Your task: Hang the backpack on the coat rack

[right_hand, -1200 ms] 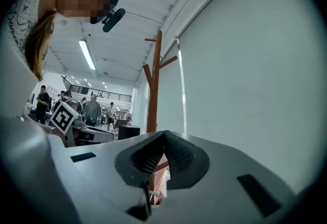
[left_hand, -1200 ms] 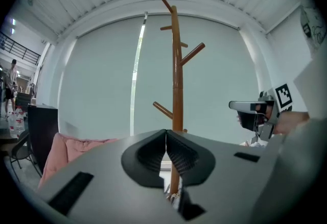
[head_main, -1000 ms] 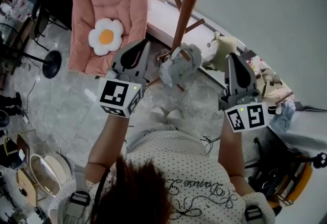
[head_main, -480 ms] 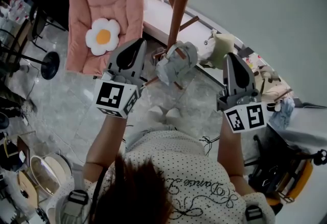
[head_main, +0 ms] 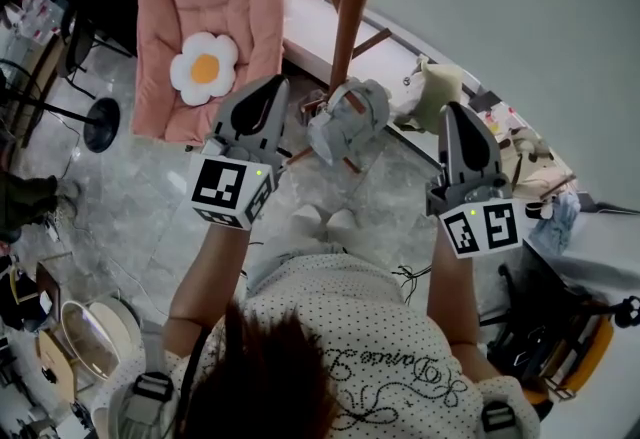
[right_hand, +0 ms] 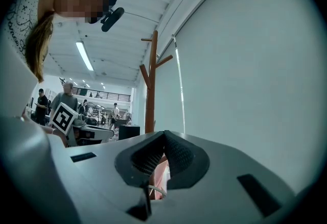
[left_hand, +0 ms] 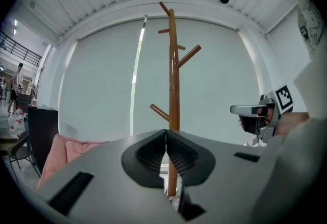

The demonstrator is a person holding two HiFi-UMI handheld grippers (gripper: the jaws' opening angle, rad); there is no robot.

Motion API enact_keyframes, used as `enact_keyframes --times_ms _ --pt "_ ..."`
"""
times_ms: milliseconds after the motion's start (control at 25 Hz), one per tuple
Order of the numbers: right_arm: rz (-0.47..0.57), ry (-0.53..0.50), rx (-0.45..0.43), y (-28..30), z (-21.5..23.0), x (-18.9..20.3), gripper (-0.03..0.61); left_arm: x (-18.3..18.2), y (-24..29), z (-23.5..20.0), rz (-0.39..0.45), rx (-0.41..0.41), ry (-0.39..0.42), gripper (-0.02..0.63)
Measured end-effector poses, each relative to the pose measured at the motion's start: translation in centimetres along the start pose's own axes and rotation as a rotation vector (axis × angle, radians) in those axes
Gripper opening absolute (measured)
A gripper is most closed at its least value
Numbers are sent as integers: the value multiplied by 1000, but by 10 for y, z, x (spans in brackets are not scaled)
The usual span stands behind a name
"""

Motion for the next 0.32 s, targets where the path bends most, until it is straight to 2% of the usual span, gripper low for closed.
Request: enact_keyframes --times_ms 320 --pt "3 -15 -13 7 1 0 11 4 2 -1 -2 -12 1 5"
Point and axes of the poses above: the fingertips, and each gripper's own axes: y forward along the fingers, z to its right, x out of its underside, the point moved 10 cm from there along -y, backward along the fingers, and after that the axes turned 9 degrees about -z, right-handed, at the moved point
